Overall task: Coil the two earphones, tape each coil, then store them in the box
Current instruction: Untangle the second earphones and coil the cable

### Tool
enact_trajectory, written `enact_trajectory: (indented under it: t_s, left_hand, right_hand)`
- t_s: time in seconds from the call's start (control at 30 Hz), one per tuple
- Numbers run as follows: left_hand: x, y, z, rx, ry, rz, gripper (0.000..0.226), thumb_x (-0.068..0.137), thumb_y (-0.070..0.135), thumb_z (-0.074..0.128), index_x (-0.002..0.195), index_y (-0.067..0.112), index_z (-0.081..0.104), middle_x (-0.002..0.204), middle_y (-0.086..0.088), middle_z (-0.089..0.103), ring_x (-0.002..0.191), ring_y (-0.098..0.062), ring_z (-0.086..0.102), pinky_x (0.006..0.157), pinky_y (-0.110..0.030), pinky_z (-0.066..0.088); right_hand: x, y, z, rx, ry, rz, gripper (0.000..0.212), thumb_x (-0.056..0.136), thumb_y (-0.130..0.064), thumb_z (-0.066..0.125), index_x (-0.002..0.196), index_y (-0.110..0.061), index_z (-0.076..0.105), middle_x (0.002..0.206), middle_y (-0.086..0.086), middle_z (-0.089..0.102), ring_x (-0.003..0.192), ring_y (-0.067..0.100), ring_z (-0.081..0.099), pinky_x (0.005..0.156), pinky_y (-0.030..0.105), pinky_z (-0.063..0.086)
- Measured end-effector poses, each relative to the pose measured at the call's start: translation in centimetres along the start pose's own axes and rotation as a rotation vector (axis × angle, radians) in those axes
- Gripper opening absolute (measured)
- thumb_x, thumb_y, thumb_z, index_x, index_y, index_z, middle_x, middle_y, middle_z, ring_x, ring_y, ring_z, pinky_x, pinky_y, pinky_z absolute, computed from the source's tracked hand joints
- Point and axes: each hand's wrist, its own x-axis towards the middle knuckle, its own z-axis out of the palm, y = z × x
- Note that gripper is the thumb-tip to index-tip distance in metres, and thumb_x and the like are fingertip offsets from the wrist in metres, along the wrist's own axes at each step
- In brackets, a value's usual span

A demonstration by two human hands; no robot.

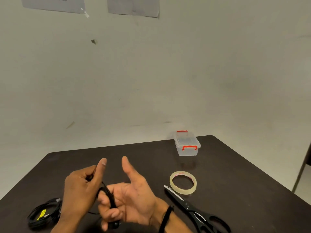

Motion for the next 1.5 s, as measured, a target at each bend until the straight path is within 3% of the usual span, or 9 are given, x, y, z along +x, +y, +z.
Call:
enact_trajectory:
  t_s: [0.17,0.3,0.43,0.57,0.73,0.93,1.13,1.3,1.5]
  left_hand:
    - [0.3,-1.4,0.6,-0.086,-0.158,-0.191,0.064,0.09,0.053,0.064,0.049,0.005,0.056,0.048,-0.014,0.054,0.047,-0.019,0.049,0.049,-0.043,0.042]
    - [-0.2,-2.3,1.6,-0.008,-0.287,-0.234,0.039,0.091,0.011,0.076,0.056,0.027,0.075,0.053,0.001,0.069,0.046,0.0,0.057,0.047,-0.02,0.046]
    - [-0.7,-2.4,2.3,0.107,-0.344,-0.227,0.032,0.086,0.017,0.077,0.062,0.039,0.077,0.062,0.002,0.074,0.065,-0.012,0.072,0.063,-0.036,0.055]
    - [-1.2,-2.4,2.9,0.215,-0.289,-0.154,0.045,0.095,0.015,0.067,0.051,0.025,0.061,0.044,0.005,0.051,0.044,-0.007,0.043,0.052,-0.033,0.034]
    - [-2.0,-1.9,3.6,0.313,-0.338,-0.013,0.053,0.1,0.038,0.062,0.052,0.022,0.048,0.041,0.006,0.039,0.043,-0.015,0.035,0.049,-0.029,0.026]
    - [-2.2,-1.3,3.1,0.447,-0.267,0.378,0.06,0.101,0.052,0.048,0.053,0.017,0.041,0.043,0.002,0.038,0.043,-0.023,0.04,0.044,-0.033,0.035]
    - [-2.0,0.4,2.2,0.433,-0.159,0.586,0.05,0.101,0.037,0.057,0.057,0.031,0.035,0.049,0.017,0.029,0.039,-0.011,0.031,0.044,-0.019,0.024]
    - [-1.5,-0.3,1.5,0.42,-0.053,0.619,0.049,0.103,0.035,0.06,0.057,0.026,0.05,0.05,0.019,0.04,0.04,-0.006,0.037,0.043,-0.021,0.034]
    - [-0.6,-0.8,0.2,0.536,0.066,0.48,0.055,0.101,0.05,0.05,0.054,0.024,0.041,0.045,0.01,0.04,0.042,-0.01,0.036,0.045,-0.027,0.033]
  right_hand:
    - [-0.1,-0.5,-0.2,0.208,-0.078,-0.114,0.096,0.075,-0.104,0.02,0.088,-0.013,0.051,0.063,0.0,0.044,0.062,0.024,0.018,0.085,0.036,0.045]
    - [-0.1,-0.5,-0.8,0.357,-0.045,-0.218,0.096,0.075,-0.103,0.029,0.092,-0.011,0.051,0.067,0.004,0.042,0.066,0.022,0.017,0.083,0.037,0.044]
    - [-0.1,-0.3,-1.6,0.493,0.01,-0.313,0.094,0.075,-0.1,0.043,0.095,-0.008,0.052,0.07,0.008,0.042,0.066,0.022,0.02,0.082,0.04,0.043]
    - [-0.3,-0.6,-2.5,0.595,0.083,-0.417,0.093,0.075,-0.097,0.048,0.097,-0.006,0.054,0.072,0.011,0.042,0.062,0.021,0.031,0.08,0.042,0.045]
    - [-0.5,-0.8,-3.4,0.656,0.255,-0.514,0.091,0.074,-0.097,0.049,0.093,-0.008,0.055,0.076,0.012,0.042,0.063,0.023,0.034,0.081,0.043,0.043]
    - [-0.7,-0.6,-4.6,0.559,0.483,-0.604,0.088,0.078,-0.094,0.045,0.093,-0.008,0.058,0.082,0.018,0.056,0.07,0.027,0.048,0.087,0.047,0.044]
    - [-0.6,-0.4,-4.4,0.267,0.501,-0.521,0.085,0.085,-0.092,0.037,0.097,-0.01,0.054,0.089,0.024,0.061,0.079,0.031,0.053,0.09,0.05,0.041]
    - [0.0,0.2,-2.6,-0.161,0.417,-0.286,0.08,0.091,-0.088,0.019,0.083,-0.018,0.057,0.09,0.018,0.053,0.087,0.031,0.048,0.084,0.042,0.041]
    - [0.2,1.3,-1.3,-0.346,0.196,-0.032,0.089,0.09,-0.087,0.015,0.089,-0.009,0.058,0.076,0.019,0.057,0.06,0.018,0.052,0.073,0.036,0.046]
